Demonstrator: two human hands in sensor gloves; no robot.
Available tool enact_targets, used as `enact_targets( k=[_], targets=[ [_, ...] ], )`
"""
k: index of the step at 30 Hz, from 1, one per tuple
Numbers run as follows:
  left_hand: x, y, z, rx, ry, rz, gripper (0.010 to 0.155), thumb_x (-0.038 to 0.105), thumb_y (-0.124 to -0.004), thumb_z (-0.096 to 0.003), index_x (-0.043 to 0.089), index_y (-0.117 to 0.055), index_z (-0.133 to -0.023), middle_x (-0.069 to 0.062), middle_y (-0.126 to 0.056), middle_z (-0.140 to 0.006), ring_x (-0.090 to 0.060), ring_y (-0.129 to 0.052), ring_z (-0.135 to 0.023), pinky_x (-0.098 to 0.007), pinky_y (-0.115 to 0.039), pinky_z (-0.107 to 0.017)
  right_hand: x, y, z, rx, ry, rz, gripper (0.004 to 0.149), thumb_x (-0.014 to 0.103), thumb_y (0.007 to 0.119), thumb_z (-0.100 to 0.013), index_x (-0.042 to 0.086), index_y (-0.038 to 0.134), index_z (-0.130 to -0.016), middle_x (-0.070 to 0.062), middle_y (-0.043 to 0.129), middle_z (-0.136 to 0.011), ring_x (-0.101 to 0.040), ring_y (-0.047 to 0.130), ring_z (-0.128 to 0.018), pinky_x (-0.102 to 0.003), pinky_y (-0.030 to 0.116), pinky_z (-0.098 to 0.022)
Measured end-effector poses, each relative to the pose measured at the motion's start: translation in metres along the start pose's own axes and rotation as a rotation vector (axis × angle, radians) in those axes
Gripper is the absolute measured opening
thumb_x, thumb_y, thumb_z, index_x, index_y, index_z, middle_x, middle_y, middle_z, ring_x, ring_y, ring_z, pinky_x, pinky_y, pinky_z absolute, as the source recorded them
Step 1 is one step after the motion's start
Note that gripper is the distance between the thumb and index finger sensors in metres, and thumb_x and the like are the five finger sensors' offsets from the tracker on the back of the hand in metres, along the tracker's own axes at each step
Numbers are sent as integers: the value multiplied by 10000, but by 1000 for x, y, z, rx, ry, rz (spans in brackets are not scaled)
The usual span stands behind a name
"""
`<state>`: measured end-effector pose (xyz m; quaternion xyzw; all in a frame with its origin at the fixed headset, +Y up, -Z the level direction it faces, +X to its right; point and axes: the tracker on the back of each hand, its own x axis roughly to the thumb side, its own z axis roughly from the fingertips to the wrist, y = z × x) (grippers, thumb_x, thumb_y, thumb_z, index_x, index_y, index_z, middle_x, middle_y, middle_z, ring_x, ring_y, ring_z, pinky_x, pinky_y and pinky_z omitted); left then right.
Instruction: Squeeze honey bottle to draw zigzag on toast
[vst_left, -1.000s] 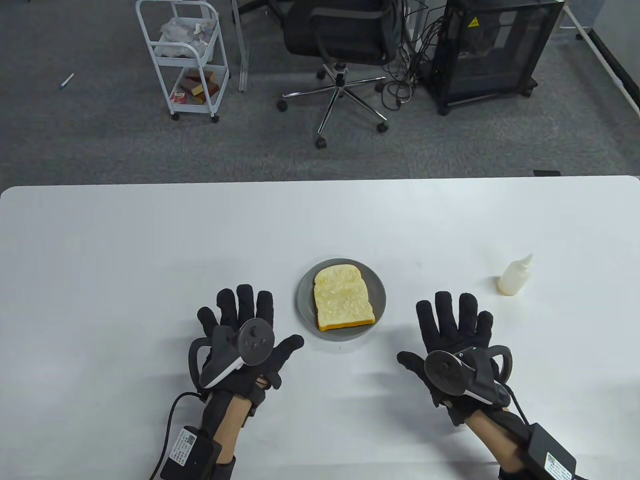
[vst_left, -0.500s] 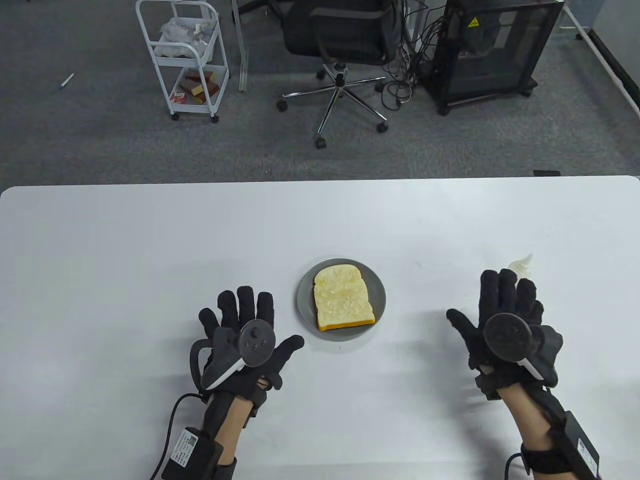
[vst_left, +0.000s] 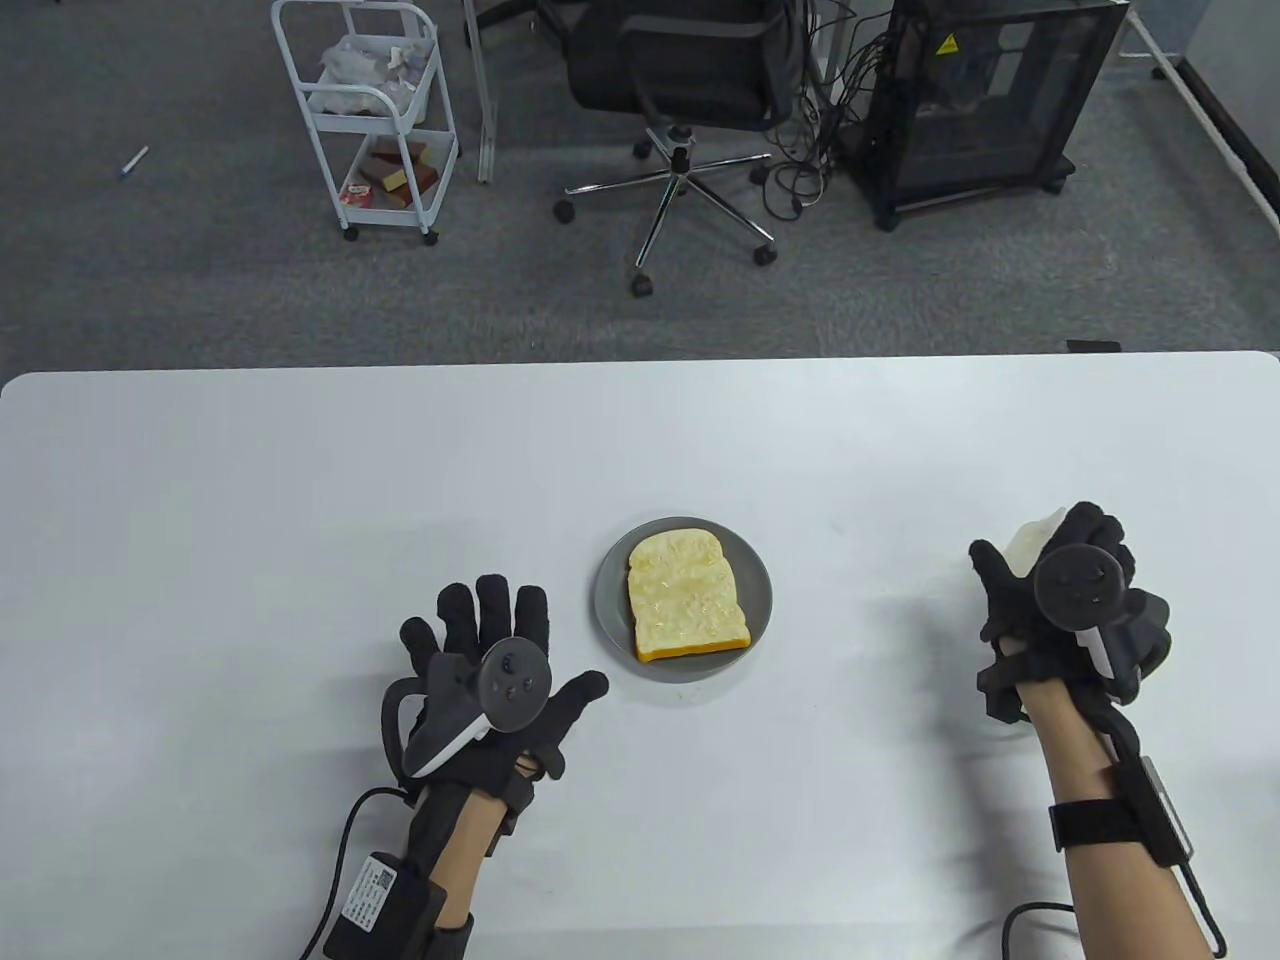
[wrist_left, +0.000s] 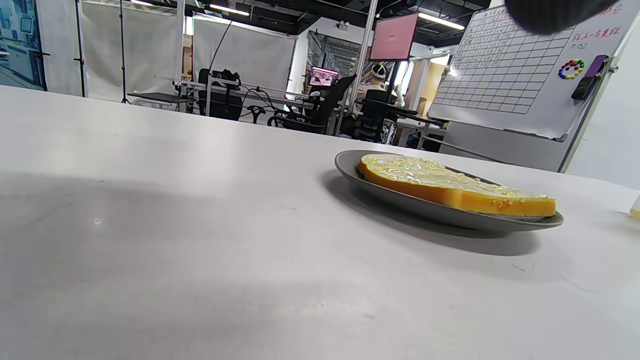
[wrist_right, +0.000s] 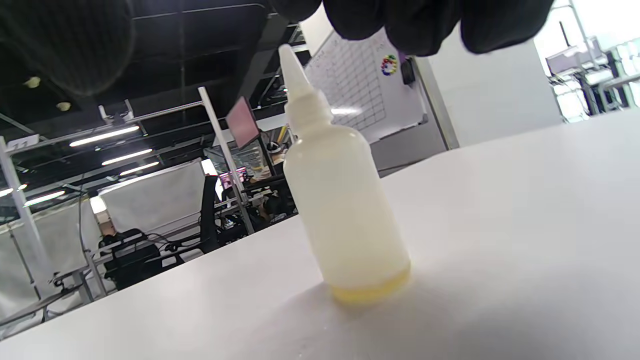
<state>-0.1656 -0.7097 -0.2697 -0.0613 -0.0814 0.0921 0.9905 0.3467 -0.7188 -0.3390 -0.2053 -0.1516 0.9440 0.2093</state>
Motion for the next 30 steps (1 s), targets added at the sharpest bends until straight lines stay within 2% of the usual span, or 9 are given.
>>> enact_targets(
  k=[4, 8, 12, 17, 20, 23, 30],
  targets=[
    [0, -1, 0, -6, -1, 1, 937, 820, -530, -493, 239, -140, -1117, -185, -74, -1201, -581, -80, -1061, -806, -70, -637, -5, 9, -11, -11, 77, -64, 1058, 620, 763, -464, -55, 212, -1063, -365, 320, -1082, -647, 523, -916, -734, 577, -597],
    [2, -4, -1, -25, -2, -6, 934, 818, -529, -496, 238, -141, -1117, -188, -78, -1201, -583, -84, -1061, -806, -72, -637, -11, 18, -21, -69, 158, -124, 1077, 595, 805, -449, -62, 199, -1051, -366, 321, -1065, -608, 588, -900, -706, 619, -588],
    [3, -7, -3, -41, -5, -11, 935, 818, -528, -495, 239, -138, -1116, -186, -76, -1201, -582, -84, -1062, -805, -70, -638, -20, 23, -32, -62, 233, -154, 1087, 582, 831, -439, -74, 211, -1043, -366, 351, -1053, -582, 633, -888, -685, 653, -578],
    [3, -8, -3, -52, -3, -9, 934, 817, -529, -496, 236, -144, -1117, -187, -82, -1201, -583, -88, -1062, -805, -71, -638, -26, 30, -43, -42, 274, -182, 1044, 534, 887, -422, -72, 307, -1043, -354, 457, -1036, -554, 705, -862, -656, 703, -559],
    [3, -9, -4, -60, 0, -13, 934, 818, -527, -495, 235, -145, -1117, -187, -84, -1202, -583, -92, -1062, -805, -72, -638, -30, 35, -46, -43, 304, -198, 959, 472, 922, -416, -57, 414, -1034, -331, 565, -1009, -532, 775, -824, -637, 734, -541],
    [2, -10, -4, -63, 2, -5, 934, 815, -528, -496, 233, -146, -1118, -189, -85, -1202, -583, -90, -1062, -805, -71, -638, -33, 41, -49, -12, 309, -199, 904, 461, 932, -410, -38, 490, -1020, -310, 633, -988, -518, 825, -788, -624, 758, -523],
    [3, -11, -5, -70, -1, -6, 930, 813, -527, -498, 234, -147, -1118, -188, -86, -1202, -582, -93, -1063, -804, -71, -639, -38, 49, -45, -3, 317, -212, 837, 437, 949, -405, -14, 558, -991, -284, 706, -957, -499, 868, -758, -593, 781, -509]
  ],
)
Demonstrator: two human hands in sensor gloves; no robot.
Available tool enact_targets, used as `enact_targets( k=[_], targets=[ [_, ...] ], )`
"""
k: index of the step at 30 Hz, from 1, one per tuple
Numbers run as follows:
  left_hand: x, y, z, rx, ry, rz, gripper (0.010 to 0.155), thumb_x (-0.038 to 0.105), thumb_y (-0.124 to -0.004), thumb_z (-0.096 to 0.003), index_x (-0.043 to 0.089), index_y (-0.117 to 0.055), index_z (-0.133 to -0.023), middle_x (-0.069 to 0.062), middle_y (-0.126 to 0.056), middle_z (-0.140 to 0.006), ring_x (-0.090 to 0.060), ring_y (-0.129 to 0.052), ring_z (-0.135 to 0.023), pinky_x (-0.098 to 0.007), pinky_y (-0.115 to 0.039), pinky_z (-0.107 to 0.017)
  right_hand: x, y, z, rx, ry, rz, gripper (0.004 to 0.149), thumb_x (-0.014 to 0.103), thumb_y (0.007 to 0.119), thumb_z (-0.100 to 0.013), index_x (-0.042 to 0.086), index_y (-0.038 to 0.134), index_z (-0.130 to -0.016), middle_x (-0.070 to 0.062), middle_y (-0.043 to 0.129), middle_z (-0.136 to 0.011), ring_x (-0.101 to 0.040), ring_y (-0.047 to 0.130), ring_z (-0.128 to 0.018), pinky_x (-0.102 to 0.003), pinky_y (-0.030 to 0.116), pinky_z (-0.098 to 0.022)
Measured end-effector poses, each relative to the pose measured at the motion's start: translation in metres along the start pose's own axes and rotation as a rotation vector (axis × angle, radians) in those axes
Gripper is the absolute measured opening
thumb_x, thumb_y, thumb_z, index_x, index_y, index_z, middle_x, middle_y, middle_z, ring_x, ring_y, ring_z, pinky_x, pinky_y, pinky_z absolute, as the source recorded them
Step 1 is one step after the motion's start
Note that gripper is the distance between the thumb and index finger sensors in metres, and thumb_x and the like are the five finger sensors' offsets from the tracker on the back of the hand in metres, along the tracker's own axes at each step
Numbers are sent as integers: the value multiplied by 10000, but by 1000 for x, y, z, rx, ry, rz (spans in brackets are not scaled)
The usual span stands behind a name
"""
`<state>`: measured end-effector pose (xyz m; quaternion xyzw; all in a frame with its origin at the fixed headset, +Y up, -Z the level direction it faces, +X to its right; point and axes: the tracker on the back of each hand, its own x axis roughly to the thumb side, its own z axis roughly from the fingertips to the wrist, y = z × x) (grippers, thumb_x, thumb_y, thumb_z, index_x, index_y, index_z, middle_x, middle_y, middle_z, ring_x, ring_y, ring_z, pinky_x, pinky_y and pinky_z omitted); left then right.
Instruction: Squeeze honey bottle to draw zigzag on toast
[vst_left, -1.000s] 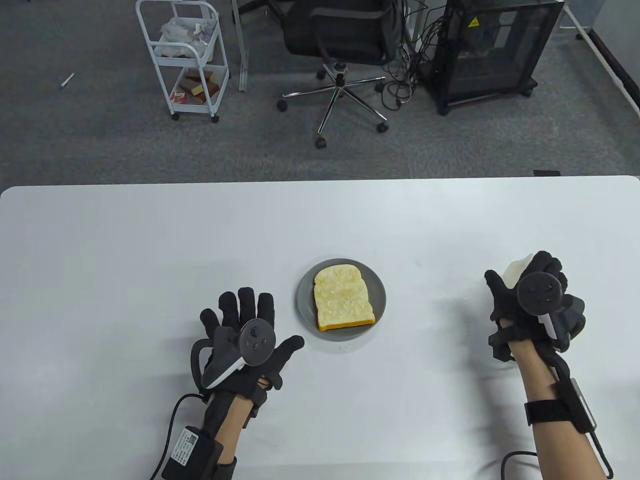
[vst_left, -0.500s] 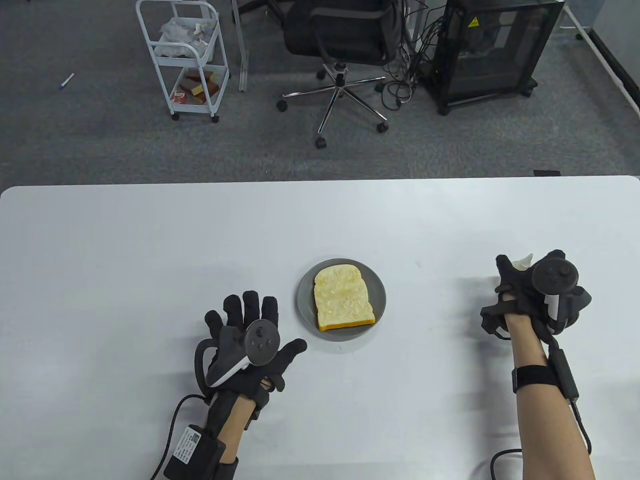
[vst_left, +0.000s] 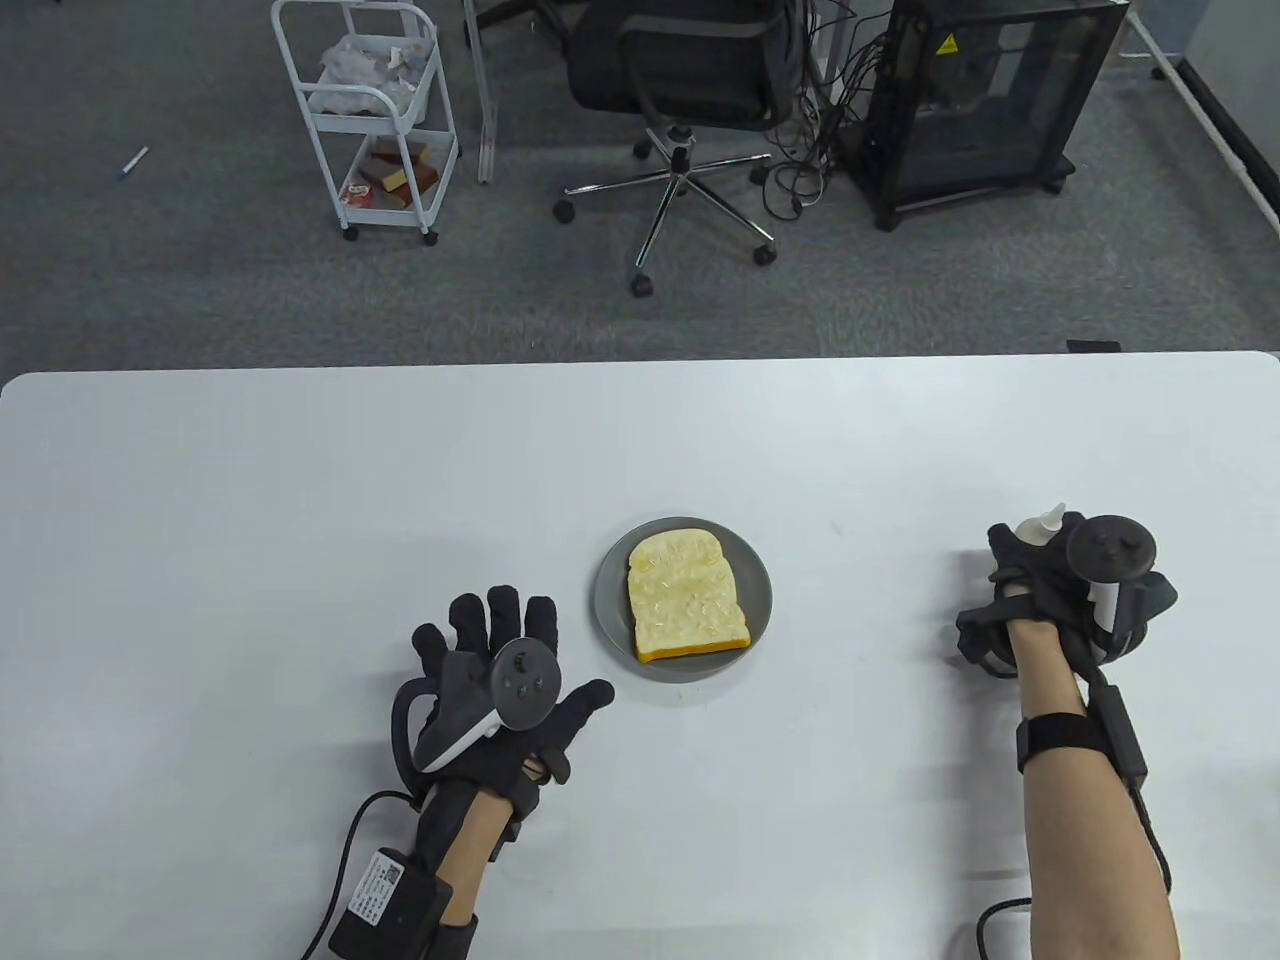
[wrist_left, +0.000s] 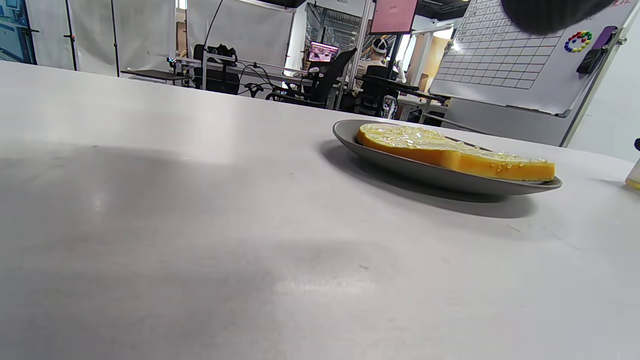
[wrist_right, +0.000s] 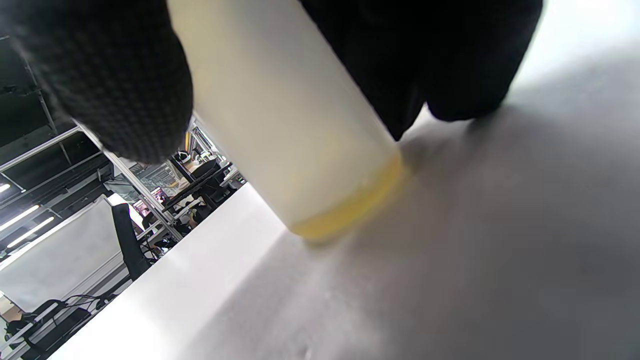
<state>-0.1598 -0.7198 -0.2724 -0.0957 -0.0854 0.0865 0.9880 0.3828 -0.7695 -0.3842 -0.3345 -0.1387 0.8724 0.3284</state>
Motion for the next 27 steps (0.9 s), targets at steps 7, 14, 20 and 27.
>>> enact_targets(
  k=[7, 14, 20, 27],
  targets=[
    [1, 1, 1, 17, -7, 4, 927, 806, -531, -500, 228, -156, -1120, -191, -95, -1202, -586, -101, -1062, -803, -75, -640, 28, -20, 25, 20, -198, -25, 806, 442, 933, -420, -5, 579, -989, -258, 745, -942, -482, 884, -756, -579, 803, -485],
    [7, 5, 6, 51, -29, 12, 924, 802, -536, -500, 227, -163, -1121, -195, -106, -1202, -586, -112, -1063, -803, -79, -643, 82, -60, 101, 65, -522, -60, 799, 452, 912, -435, -29, 590, -986, -276, 756, -921, -496, 891, -727, -583, 799, -472],
    [13, 8, 9, 107, -70, 17, 914, 792, -546, -502, 222, -193, -1124, -201, -149, -1206, -590, -158, -1067, -802, -105, -653, 110, -73, 175, 163, -755, -36, 796, 459, 897, -449, -31, 590, -997, -279, 755, -926, -503, 886, -733, -592, 789, -484],
    [29, 13, 16, 173, -162, 41, 908, 781, -568, -503, 196, -261, -1127, -218, -242, -1205, -595, -258, -1066, -796, -189, -675, 117, -52, 245, 360, -968, 79, 798, 469, 884, -460, -21, 584, -1013, -271, 754, -942, -497, 883, -751, -601, 780, -503]
  ],
)
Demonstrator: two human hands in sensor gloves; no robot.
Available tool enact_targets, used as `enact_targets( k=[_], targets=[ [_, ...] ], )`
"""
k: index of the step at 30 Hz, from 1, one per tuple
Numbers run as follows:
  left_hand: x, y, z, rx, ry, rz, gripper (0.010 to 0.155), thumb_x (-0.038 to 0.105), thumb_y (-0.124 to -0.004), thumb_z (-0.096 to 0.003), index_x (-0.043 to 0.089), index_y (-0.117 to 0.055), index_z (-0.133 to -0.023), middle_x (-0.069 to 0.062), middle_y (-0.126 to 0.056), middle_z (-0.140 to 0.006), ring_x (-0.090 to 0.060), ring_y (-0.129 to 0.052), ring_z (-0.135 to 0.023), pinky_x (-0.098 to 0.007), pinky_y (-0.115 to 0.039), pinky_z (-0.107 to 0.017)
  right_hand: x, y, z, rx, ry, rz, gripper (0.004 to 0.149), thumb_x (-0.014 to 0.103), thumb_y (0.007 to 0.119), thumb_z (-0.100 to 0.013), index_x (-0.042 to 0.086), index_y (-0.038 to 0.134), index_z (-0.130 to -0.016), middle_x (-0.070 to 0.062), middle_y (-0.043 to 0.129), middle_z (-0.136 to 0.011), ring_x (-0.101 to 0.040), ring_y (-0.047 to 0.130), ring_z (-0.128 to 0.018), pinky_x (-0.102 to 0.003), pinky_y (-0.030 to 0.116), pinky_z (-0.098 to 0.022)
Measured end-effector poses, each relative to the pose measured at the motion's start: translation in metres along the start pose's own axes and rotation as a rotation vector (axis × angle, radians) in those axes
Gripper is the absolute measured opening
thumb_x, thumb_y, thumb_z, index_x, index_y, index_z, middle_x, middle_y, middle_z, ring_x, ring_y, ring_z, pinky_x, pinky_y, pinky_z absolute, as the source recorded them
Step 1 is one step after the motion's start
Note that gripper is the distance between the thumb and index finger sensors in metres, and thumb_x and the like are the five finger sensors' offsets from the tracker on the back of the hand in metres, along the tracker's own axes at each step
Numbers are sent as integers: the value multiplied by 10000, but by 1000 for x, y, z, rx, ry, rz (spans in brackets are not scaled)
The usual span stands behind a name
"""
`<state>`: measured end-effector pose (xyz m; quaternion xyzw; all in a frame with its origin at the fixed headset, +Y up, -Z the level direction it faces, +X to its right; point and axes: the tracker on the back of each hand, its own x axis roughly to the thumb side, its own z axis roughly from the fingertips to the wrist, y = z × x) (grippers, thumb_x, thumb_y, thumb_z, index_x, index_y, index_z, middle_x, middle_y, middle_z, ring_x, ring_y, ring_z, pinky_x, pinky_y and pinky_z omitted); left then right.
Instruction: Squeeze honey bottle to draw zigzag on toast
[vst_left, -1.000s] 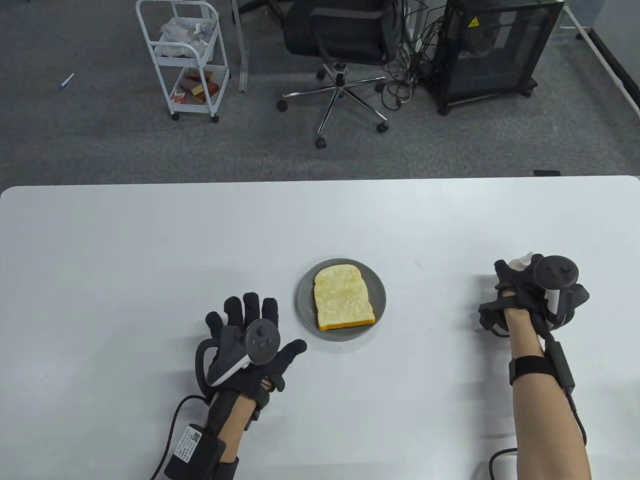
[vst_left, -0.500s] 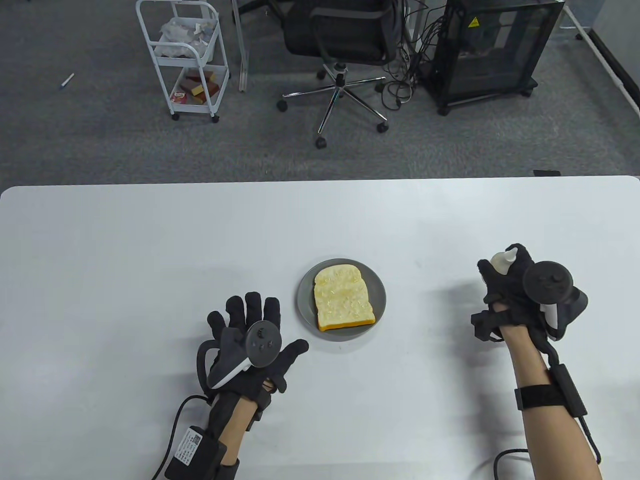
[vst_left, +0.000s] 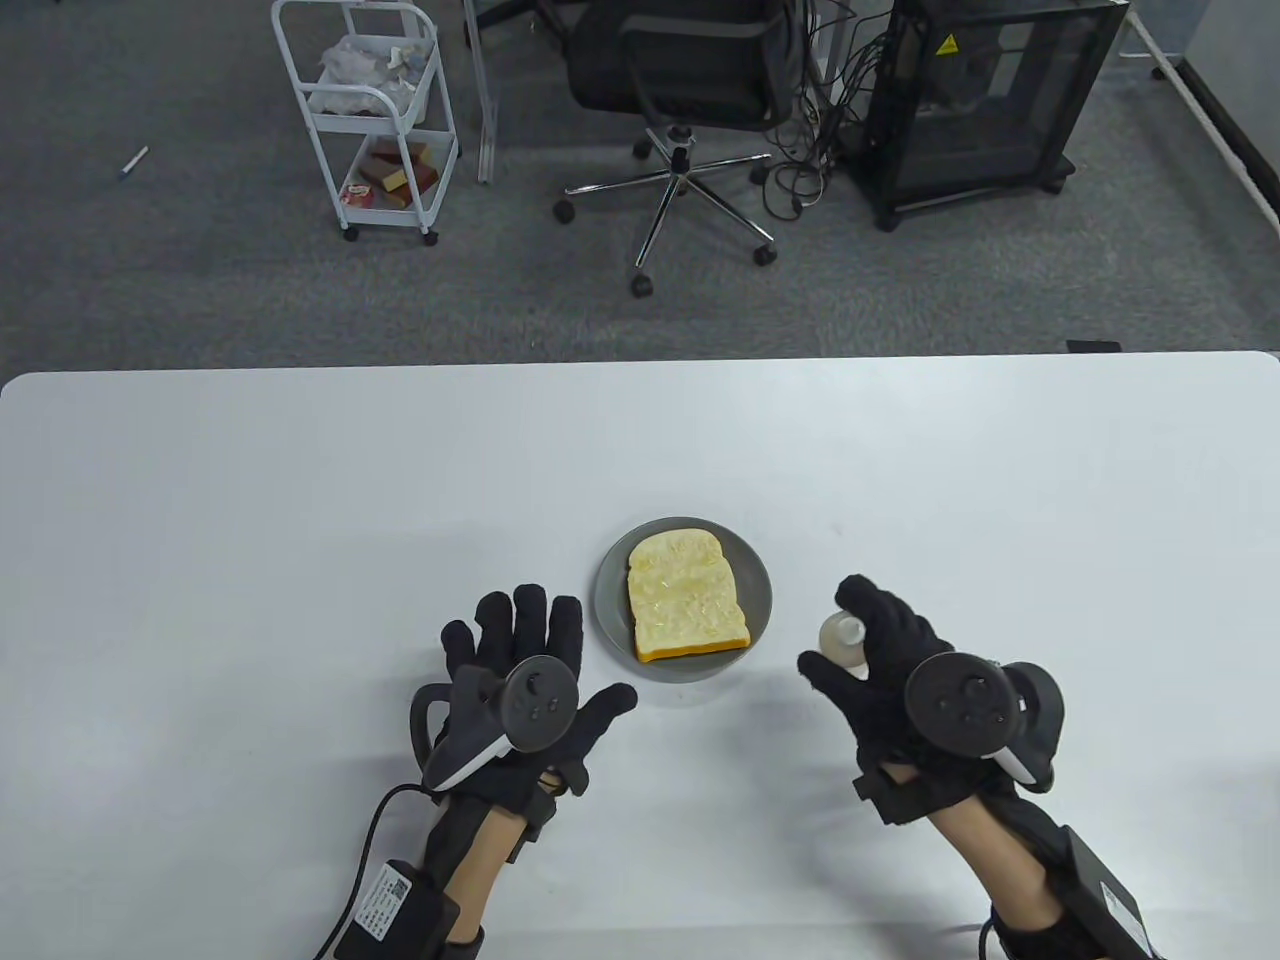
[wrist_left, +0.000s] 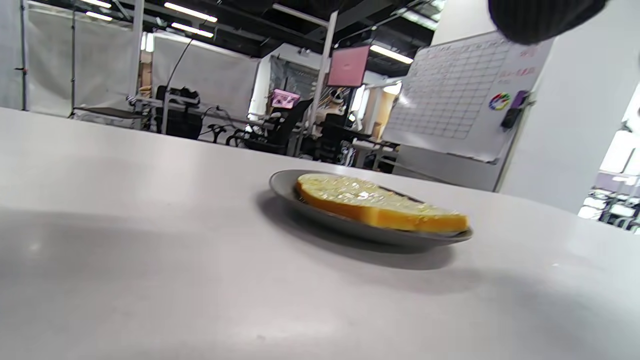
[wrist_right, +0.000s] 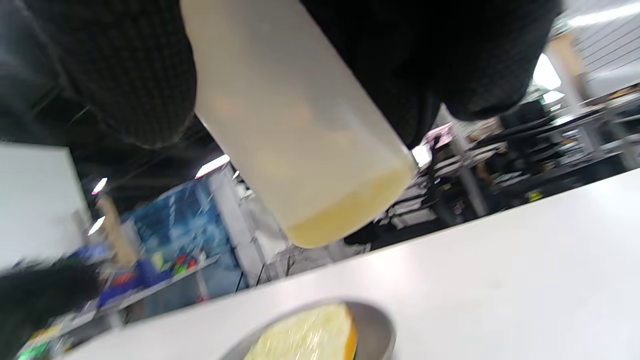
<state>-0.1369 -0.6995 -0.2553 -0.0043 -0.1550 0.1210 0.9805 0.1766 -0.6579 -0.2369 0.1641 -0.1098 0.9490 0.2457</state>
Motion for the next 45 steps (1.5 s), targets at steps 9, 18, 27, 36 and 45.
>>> enact_targets(
  k=[9, 18, 27, 36, 45],
  targets=[
    [34, 3, 5, 79, -283, 326, 836, 742, -651, -482, 121, -555, -1033, -214, -726, -997, -475, -782, -810, -579, -641, -556, 35, 54, 5, 235, -132, 144, 784, 499, 917, -435, 79, 638, -1035, -213, 824, -939, -457, 912, -747, -593, 786, -521],
    [58, -7, 5, 46, -375, 332, 550, 561, -771, -523, 150, -793, -887, -137, -968, -742, -373, -984, -538, -538, -763, -428, 46, 76, 8, 299, -173, 227, 789, 512, 929, -418, 85, 667, -1027, -191, 851, -921, -439, 916, -724, -600, 770, -535],
    [59, -11, 3, 46, -370, 388, 458, 505, -778, -538, 154, -838, -826, -120, -990, -670, -367, -983, -473, -536, -767, -406, 40, 72, 10, 237, -158, 133, 819, 524, 969, -384, 73, 684, -1006, -161, 876, -909, -408, 927, -738, -596, 770, -548],
    [37, -21, -4, 55, -256, 668, 471, 492, -733, -539, 71, -917, -645, -109, -1032, -414, -330, -991, -253, -519, -790, -298, 30, 60, 10, 124, -187, -3, 797, 506, 991, -367, 62, 745, -982, -165, 889, -902, -417, 907, -753, -618, 747, -561],
    [41, -16, -4, 16, -306, 544, 438, 479, -765, -558, 149, -793, -846, -114, -985, -652, -339, -997, -439, -532, -779, -384, 21, 60, 10, 151, -175, 5, 791, 496, 989, -372, 59, 743, -984, -170, 885, -908, -421, 902, -760, -624, 743, -560]
  ],
)
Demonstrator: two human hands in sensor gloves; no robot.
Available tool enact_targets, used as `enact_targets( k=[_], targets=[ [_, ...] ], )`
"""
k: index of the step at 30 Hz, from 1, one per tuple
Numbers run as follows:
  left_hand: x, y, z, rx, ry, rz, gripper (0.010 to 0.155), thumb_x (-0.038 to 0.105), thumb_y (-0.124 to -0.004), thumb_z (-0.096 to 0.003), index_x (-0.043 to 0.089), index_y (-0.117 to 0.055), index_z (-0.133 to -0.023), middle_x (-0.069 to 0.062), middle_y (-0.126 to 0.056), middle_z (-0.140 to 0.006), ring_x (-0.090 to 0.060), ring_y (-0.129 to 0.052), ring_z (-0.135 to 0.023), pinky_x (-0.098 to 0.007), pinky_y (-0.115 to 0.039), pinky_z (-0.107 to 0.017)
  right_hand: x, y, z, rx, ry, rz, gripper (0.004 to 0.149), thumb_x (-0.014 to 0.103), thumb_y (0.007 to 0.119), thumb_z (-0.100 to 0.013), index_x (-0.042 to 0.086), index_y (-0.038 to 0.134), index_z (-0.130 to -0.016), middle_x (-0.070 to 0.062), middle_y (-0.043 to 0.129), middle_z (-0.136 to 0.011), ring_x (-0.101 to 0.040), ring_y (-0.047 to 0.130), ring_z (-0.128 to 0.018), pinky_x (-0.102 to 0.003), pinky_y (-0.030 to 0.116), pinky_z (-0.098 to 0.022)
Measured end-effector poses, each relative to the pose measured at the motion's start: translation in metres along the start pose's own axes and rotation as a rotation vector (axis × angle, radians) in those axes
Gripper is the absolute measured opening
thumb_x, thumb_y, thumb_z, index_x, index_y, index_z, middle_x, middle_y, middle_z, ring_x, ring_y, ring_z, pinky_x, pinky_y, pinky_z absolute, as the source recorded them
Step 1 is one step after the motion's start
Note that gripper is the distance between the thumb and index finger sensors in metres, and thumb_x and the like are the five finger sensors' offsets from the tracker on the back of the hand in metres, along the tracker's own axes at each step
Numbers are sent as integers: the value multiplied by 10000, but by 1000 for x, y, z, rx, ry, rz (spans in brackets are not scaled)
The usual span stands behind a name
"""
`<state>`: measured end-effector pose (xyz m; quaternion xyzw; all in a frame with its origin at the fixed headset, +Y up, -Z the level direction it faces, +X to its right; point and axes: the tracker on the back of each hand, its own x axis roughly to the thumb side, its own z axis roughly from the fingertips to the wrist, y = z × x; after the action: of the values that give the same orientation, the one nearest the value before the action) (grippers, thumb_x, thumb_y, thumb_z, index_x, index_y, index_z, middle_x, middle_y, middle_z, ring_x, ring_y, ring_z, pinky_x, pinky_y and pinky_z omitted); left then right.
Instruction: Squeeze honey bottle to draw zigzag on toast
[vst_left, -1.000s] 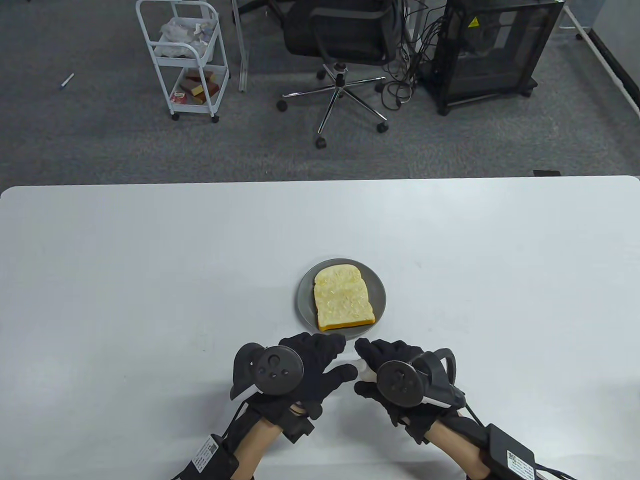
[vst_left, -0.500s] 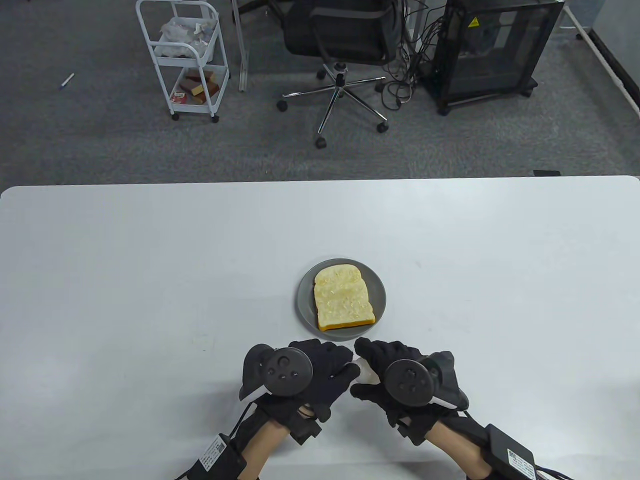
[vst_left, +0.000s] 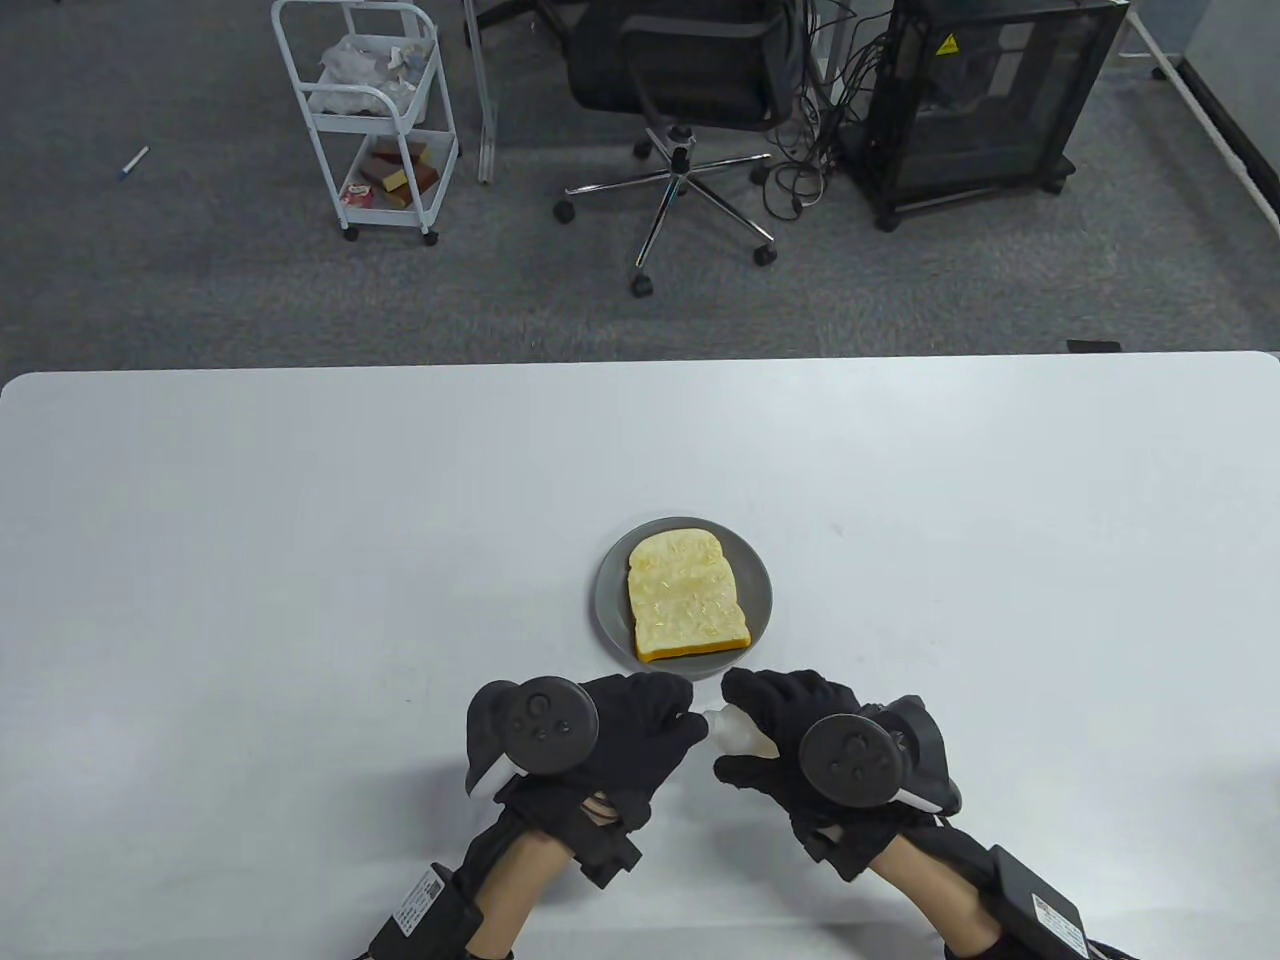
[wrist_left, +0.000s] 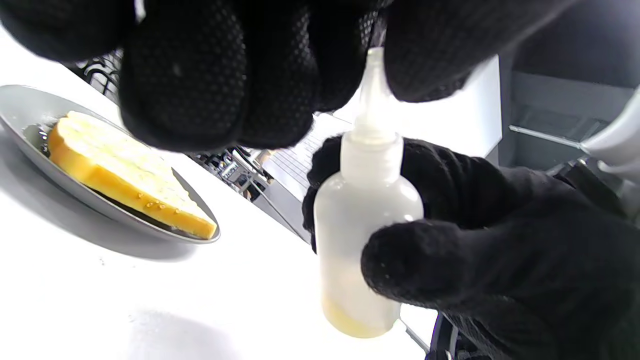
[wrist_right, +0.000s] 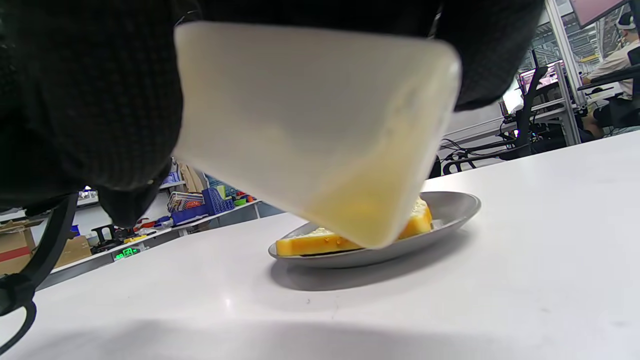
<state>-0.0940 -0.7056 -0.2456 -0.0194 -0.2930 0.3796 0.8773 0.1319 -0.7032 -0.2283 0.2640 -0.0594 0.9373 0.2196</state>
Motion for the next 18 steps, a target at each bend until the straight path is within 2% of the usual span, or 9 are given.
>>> enact_targets(
  k=[5, 6, 7, 8, 10, 14, 15, 17, 18],
  targets=[
    [-6, 0, -1, -10, 30, 8, 443, 492, -737, -556, 114, -909, -706, -100, -1054, -469, -328, -1023, -283, -527, -804, -324, 2, 3, 1, 17, -22, 45, 786, 494, 990, -373, 67, 744, -985, -162, 885, -913, -415, 903, -768, -625, 744, -562],
    [-7, 0, 0, -12, 25, 23, 456, 515, -739, -548, 129, -903, -728, -117, -1053, -509, -347, -1021, -318, -537, -796, -341, 2, 3, 1, 18, -20, 42, 787, 496, 986, -373, 66, 744, -986, -162, 885, -914, -416, 901, -771, -625, 744, -562],
    [-8, -2, 0, -52, 30, 39, 557, 586, -763, -527, 133, -817, -848, -142, -1009, -651, -371, -1006, -436, -551, -777, -379, 2, 4, 1, 19, -16, 35, 786, 495, 987, -374, 68, 743, -987, -162, 883, -916, -417, 901, -770, -625, 743, -563],
    [-7, -3, -1, -92, 15, 57, 558, 565, -770, -545, 156, -733, -922, -150, -940, -760, -372, -975, -517, -557, -753, -414, 2, 4, 0, 22, -22, 29, 786, 495, 987, -374, 69, 742, -988, -161, 882, -917, -415, 900, -772, -625, 743, -562],
    [-3, -4, -2, -62, 11, 27, 449, 471, -773, -554, 118, -824, -829, -145, -1002, -625, -354, -1002, -405, -549, -772, -379, 3, 6, 0, 35, -28, 42, 786, 496, 987, -374, 71, 740, -988, -159, 882, -918, -416, 898, -774, -627, 741, -563],
    [-2, -3, -2, 12, 12, -44, 489, 526, -740, -537, 97, -925, -682, -102, -1066, -416, -306, -1030, -214, -516, -817, -290, 3, 6, 1, 27, -32, 52, 785, 495, 984, -375, 73, 740, -990, -158, 879, -923, -413, 900, -777, -626, 742, -564],
    [-2, -3, -1, 8, 18, -35, 512, 546, -727, -533, 100, -926, -690, -116, -1070, -434, -320, -1032, -228, -522, -814, -296, 3, 6, 1, 26, -31, 49, 786, 495, 984, -375, 75, 738, -991, -157, 880, -923, -413, 899, -778, -627, 742, -563],
    [-2, -5, 0, -54, 17, -10, 603, 616, -734, -526, 109, -809, -843, -139, -1012, -597, -338, -1009, -366, -534, -786, -356, 2, 5, 1, 23, -25, 49, 785, 497, 984, -377, 73, 739, -990, -157, 881, -921, -412, 901, -777, -626, 743, -563],
    [0, -6, -1, -48, 23, -2, 504, 521, -772, -545, 112, -810, -837, -140, -1008, -591, -342, -1004, -364, -542, -780, -355, 2, 5, 1, 16, -30, 43, 785, 498, 984, -375, 76, 741, -990, -154, 883, -921, -410, 902, -777, -625, 743, -563]
  ],
)
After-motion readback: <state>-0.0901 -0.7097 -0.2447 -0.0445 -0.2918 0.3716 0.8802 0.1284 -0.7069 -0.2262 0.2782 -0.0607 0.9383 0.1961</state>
